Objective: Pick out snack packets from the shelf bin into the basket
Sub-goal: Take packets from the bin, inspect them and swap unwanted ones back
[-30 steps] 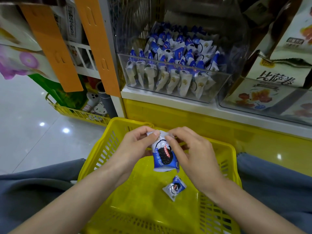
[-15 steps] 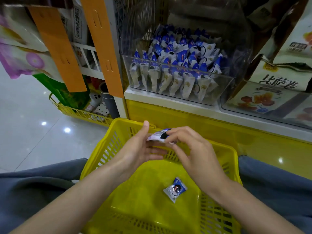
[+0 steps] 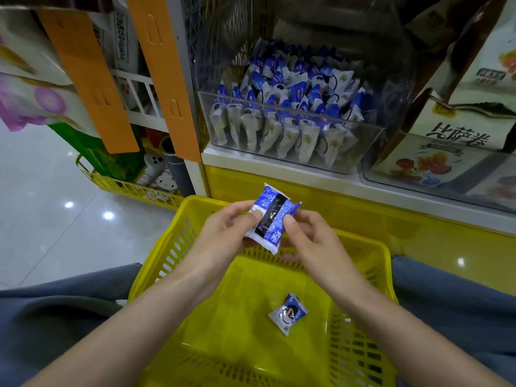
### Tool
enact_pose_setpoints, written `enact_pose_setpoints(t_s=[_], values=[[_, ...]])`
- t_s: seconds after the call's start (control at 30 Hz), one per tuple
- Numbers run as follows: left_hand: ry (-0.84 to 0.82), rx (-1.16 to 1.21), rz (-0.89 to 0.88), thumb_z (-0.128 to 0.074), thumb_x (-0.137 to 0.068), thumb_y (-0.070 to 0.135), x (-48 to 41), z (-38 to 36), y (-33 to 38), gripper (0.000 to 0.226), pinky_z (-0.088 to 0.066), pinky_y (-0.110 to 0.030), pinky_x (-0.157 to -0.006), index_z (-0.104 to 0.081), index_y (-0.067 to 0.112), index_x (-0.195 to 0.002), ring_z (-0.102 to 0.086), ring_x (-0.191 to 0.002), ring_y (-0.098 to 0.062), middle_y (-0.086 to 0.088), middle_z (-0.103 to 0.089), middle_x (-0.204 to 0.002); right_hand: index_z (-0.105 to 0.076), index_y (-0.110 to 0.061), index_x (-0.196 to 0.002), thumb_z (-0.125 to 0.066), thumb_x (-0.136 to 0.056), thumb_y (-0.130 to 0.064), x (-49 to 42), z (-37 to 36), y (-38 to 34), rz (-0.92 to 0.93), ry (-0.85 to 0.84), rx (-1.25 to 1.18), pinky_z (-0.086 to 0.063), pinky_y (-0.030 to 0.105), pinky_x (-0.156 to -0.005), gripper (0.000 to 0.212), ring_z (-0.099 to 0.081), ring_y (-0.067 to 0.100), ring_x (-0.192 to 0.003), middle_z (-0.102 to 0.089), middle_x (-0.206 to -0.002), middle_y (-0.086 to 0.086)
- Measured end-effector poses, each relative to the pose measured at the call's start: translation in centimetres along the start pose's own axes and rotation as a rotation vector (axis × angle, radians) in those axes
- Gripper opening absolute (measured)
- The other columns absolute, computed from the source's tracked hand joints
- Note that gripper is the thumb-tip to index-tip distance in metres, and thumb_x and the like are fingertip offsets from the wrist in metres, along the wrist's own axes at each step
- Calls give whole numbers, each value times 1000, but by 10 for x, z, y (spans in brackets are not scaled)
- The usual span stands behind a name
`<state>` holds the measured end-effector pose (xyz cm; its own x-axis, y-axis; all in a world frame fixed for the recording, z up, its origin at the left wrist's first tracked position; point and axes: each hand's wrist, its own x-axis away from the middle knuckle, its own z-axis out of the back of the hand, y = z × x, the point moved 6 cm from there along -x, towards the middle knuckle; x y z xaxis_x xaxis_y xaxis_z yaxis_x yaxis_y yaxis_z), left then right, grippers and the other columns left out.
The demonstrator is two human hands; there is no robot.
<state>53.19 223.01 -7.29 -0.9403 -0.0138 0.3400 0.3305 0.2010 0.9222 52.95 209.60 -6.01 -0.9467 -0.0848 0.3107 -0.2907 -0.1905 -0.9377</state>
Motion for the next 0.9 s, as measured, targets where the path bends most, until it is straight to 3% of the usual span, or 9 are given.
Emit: enact_pose_setpoints(t_s=[0.13, 0.23, 0.3, 0.47, 0.6, 0.67, 0.73, 0.8, 0.9], values=[[10, -160, -112, -55, -89, 11, 1, -1, 4, 21, -52, -19, -75, -61, 10, -110, -66, -78, -7, -5, -72, -93, -56, -4, -105, -49, -94, -11, 0, -6, -3, -26, -63, -221, -53, 18, -55, 15, -67, 4, -65, -69, -85, 4], [63, -407, -282, -64, -84, 10, 4, -2, 10, 31, -45, -9, -67, -53, 28, -107, -57, -81, 4, 12, -62, -97, -53, 2, -107, -51, -92, -7, -1, -5, -2, -47, -48, -238, -55, 21, -55, 18, -67, 8, -65, -69, -90, 11], [82, -509, -353, -70, -79, 16, 7, -3, 11, 38, -43, -9, -67, -49, 34, -105, -54, -83, 5, 17, -57, -98, -53, 4, -109, -51, -92, -6, -2, -5, 0, -68, -36, -268, -55, 21, -54, 20, -66, 9, -64, -68, -94, 15], [30, -718, -503, -64, -83, 23, 13, -7, 12, 27, -46, -17, -74, -49, 32, -105, -53, -91, 4, 12, -58, -105, -50, 2, -112, -49, -94, -7, -1, -8, 3, -71, -84, -280, -56, 22, -54, 20, -65, 6, -60, -69, -88, 9], [-33, -855, -538, -55, -90, 23, 16, -12, 9, 23, -41, -9, -74, -50, 28, -111, -52, -95, 5, 13, -57, -109, -49, -5, -107, -51, -92, -8, -2, -8, 6, -68, -67, -228, -53, 20, -47, 15, -62, 2, -54, -65, -83, 6], [-35, -896, -547, -52, -92, 21, 17, -13, 10, 22, -43, -14, -75, -52, 22, -114, -54, -94, 1, 9, -60, -108, -49, -11, -97, -53, -91, -8, -3, -8, 9, -56, -49, -194, -52, 19, -46, 8, -62, 2, -52, -63, -84, 8], [-20, -957, -550, -48, -94, 19, 19, -13, 13, 22, -46, -30, -78, -53, 18, -115, -59, -96, -12, 3, -64, -108, -47, -17, -91, -55, -91, -9, -2, -9, 11, -16, -40, -126, -52, 20, -46, 11, -62, 3, -52, -63, -79, 2], [0, -1055, -544, -45, -95, 24, 21, -12, 15, 23, -47, -37, -74, -51, 18, -116, -61, -94, -20, 0, -65, -108, -48, -21, -91, -56, -90, -13, -2, -10, 11, 29, -36, -32, -54, 25, -50, 12, -63, 6, -54, -63, -75, -4], [57, -1284, -536, -36, -97, 36, 19, -10, 18, 26, -40, -32, -63, -48, 19, -112, -62, -90, -24, 2, -65, -102, -50, -17, -101, -58, -89, -18, -1, -12, 12, 54, -45, 80, -57, 41, -61, 14, -68, 22, -63, -66, -77, -1]])
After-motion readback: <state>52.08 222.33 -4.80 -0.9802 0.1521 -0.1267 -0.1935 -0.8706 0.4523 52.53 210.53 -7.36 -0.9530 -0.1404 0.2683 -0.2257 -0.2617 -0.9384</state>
